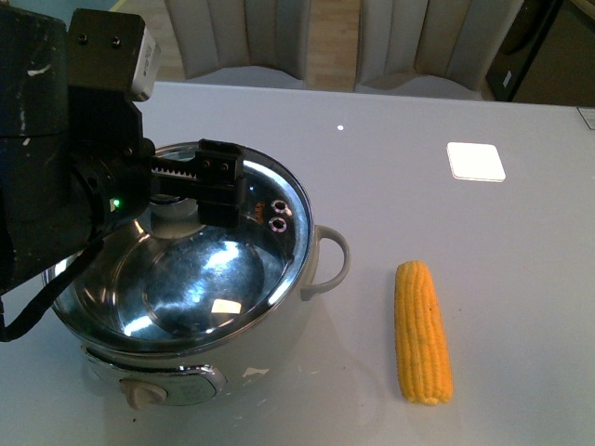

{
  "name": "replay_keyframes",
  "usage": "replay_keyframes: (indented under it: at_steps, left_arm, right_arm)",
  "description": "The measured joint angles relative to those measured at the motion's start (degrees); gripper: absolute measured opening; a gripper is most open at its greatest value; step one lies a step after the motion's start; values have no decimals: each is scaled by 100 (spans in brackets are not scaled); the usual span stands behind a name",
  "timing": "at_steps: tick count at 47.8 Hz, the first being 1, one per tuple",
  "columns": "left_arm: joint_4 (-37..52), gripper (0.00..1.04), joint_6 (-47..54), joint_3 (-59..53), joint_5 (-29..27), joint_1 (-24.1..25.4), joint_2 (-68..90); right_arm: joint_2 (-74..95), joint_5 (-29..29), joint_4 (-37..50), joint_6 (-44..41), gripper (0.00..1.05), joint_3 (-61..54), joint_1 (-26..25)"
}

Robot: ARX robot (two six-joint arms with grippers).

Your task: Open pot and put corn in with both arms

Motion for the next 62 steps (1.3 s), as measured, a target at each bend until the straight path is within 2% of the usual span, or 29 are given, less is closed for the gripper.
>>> replay_keyframes:
  at_steps: [25, 33, 43, 62]
  left_arm:
    - [369, 98, -72, 15, -295, -369, 284]
    - [369, 69, -151, -7, -398, -404, 313]
    - [348, 44, -271, -7, -573, -428, 356]
    - [210, 43, -302, 26, -708, -479, 339]
  right_arm:
    - [0, 0, 0, 0, 96, 0, 0]
    - [0, 0, 0, 0, 96, 0, 0]
    - [0, 0, 0, 0, 96, 0, 0]
    - [0, 0, 0, 0, 96, 0, 0]
